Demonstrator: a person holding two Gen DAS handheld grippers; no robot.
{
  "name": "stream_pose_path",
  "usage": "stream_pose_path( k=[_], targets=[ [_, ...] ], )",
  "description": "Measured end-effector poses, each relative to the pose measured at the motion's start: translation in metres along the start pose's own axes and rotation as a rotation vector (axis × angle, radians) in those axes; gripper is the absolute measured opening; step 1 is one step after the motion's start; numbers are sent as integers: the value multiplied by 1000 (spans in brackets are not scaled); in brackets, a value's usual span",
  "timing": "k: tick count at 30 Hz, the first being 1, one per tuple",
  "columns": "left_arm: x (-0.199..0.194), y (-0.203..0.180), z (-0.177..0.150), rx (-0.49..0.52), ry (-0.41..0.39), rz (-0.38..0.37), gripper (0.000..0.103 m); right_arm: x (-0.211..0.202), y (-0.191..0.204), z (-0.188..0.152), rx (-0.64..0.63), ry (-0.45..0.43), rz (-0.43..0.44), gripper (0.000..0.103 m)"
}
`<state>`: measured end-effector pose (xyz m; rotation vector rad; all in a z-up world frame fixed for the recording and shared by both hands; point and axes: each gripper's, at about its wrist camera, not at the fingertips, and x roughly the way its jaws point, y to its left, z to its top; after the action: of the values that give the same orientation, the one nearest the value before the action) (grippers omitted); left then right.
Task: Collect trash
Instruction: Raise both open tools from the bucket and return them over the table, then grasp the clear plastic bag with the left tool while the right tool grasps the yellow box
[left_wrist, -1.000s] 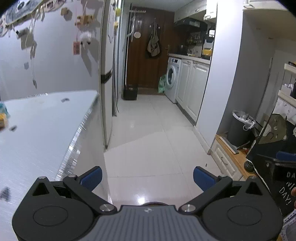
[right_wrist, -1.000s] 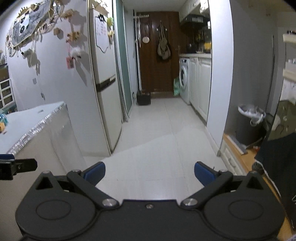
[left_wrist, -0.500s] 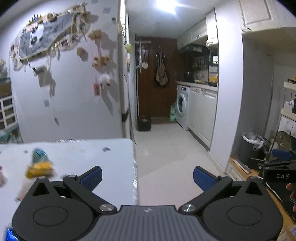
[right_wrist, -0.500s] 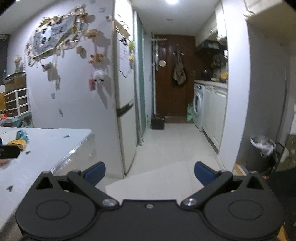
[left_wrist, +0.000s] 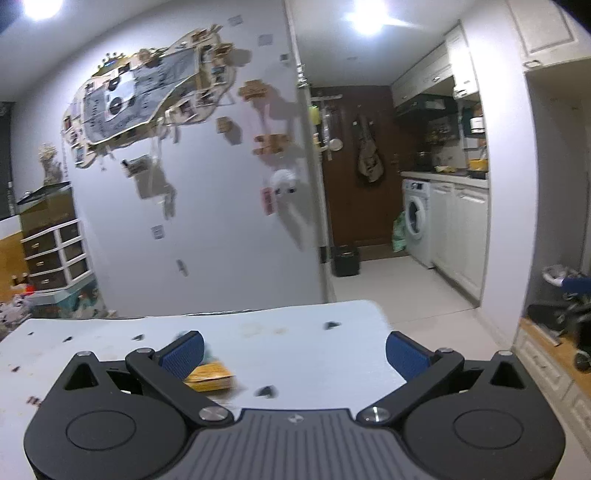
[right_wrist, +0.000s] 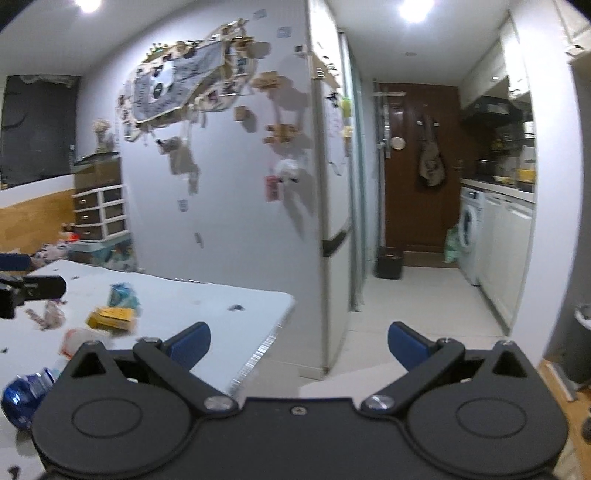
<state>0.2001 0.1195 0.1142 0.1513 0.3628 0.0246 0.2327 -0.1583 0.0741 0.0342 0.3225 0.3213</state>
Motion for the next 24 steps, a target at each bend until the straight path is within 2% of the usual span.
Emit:
stream_pose_path(
  k=[6,10,14,18,19,21,24],
  targets=[
    [28,53,-19,9,30,34,103,33,32,13,7,3,78,103],
    [51,79,-38,10,62,33,98,58,53,20,34,16,125,103],
    [71,96,-59,5,97,-2,87,89,75,25,65,56,182,103],
    [85,109,-82,-6,131,-79,76,115,98,26,58,97,214,103],
    [88,111,-86,-10,135,-85,73,120,103,25,52,109,220,103],
    [94,114,-96,-4,157,-88,60,130,112,22,33,127,225,103],
    [105,113,-101,49,187,-76,50,141,125,20,2,140,225,103]
  ],
)
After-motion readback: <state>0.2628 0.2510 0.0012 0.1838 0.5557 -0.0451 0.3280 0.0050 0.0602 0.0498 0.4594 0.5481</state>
